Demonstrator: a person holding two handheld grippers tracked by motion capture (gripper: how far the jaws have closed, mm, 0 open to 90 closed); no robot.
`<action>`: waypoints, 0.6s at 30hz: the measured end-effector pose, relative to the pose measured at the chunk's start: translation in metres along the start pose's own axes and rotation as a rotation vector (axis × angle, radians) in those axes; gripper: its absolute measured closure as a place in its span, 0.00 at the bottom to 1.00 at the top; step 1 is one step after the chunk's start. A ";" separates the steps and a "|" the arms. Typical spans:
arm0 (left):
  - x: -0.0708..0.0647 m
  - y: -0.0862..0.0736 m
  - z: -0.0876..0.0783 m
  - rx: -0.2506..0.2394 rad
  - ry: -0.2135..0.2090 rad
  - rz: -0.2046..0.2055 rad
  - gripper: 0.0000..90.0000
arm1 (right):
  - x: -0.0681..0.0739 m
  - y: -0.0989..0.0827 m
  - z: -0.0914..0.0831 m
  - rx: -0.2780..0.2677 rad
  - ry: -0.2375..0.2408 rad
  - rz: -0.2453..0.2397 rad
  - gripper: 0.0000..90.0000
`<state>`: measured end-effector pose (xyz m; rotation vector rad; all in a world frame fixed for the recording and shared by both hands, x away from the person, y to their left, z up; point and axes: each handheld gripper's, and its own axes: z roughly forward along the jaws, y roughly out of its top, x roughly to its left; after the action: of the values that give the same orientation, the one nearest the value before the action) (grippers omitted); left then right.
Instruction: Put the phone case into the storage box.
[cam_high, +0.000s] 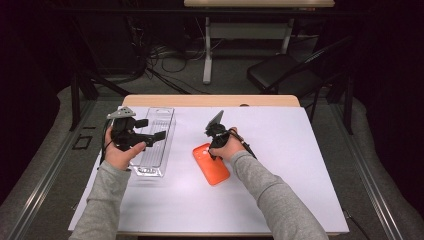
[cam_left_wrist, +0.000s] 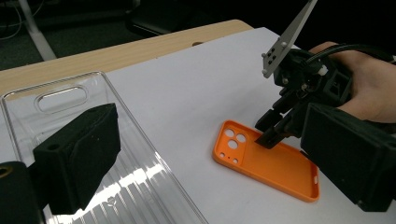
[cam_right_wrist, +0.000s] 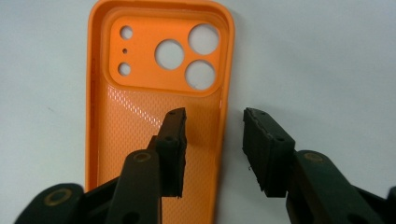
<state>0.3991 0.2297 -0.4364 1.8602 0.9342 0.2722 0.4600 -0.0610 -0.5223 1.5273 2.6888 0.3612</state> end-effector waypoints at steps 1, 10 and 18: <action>0.000 0.000 0.000 0.000 -0.002 -0.001 0.06 | 0.000 0.000 0.001 -0.003 0.001 -0.010 0.69; 0.001 0.000 0.000 0.000 0.000 -0.002 0.06 | 0.000 -0.001 0.002 0.003 0.008 -0.001 0.78; 0.001 0.000 0.000 0.003 0.001 -0.004 0.06 | -0.001 -0.001 0.001 0.049 -0.003 -0.001 0.85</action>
<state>0.3996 0.2305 -0.4371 1.8614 0.9397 0.2697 0.4598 -0.0622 -0.5234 1.5375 2.7160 0.2942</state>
